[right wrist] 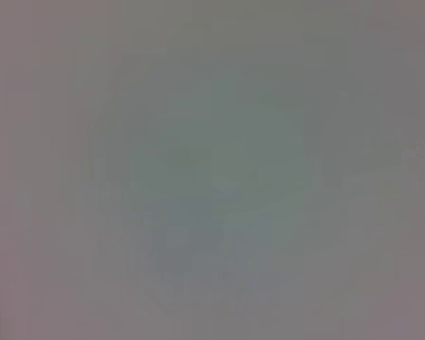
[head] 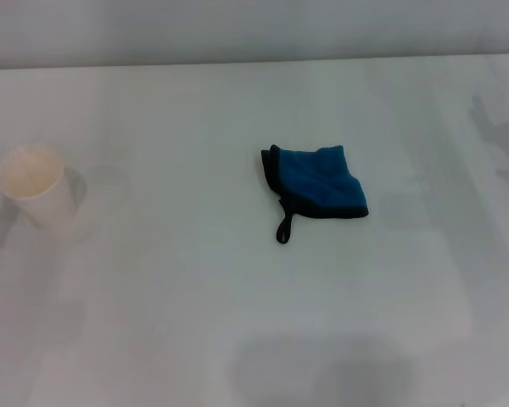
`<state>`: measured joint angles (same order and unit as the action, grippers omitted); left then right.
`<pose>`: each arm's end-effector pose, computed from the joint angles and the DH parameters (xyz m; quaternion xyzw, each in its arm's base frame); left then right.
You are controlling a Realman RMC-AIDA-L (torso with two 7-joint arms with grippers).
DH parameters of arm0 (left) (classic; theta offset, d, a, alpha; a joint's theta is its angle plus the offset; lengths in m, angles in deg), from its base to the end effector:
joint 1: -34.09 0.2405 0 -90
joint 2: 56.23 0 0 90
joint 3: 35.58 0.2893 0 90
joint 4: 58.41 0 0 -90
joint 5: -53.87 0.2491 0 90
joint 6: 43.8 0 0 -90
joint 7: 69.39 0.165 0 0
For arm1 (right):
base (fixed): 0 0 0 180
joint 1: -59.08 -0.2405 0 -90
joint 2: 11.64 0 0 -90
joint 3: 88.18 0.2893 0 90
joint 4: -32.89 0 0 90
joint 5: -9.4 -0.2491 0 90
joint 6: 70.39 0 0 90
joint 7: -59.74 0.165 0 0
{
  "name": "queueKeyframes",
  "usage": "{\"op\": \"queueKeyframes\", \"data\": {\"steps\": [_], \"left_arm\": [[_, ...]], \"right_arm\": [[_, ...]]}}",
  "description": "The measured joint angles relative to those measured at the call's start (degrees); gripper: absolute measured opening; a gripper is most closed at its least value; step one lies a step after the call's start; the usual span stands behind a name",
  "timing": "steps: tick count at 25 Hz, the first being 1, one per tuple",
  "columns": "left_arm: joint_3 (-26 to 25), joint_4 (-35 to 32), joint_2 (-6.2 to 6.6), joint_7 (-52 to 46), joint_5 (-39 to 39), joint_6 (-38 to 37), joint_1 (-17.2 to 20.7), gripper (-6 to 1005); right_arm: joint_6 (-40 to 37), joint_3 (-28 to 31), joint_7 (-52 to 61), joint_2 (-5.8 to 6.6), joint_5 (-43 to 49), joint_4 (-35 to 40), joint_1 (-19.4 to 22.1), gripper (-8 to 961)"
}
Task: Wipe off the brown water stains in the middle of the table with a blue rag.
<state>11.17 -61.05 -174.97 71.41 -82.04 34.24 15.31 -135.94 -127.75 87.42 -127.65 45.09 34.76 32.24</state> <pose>-0.4186 0.3228 -0.0264 -0.6538 -0.3438 -0.4141 0.5319 0.4327 0.3891 0.0177 -0.6080 0.3272 0.3392 0.6389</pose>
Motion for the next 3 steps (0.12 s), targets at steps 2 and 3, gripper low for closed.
{"op": "queueKeyframes", "data": {"steps": [2, 3], "left_arm": [[0.00, -0.02, -0.01, 0.00, -0.11, 0.00, -0.01, 883], [0.00, -0.02, -0.04, 0.00, -0.24, 0.00, -0.03, 883]], "right_arm": [[0.00, 0.01, 0.00, 0.00, -0.01, 0.00, -0.05, 834], [0.00, 0.01, 0.02, 0.00, -0.02, 0.00, -0.08, 834]]}}
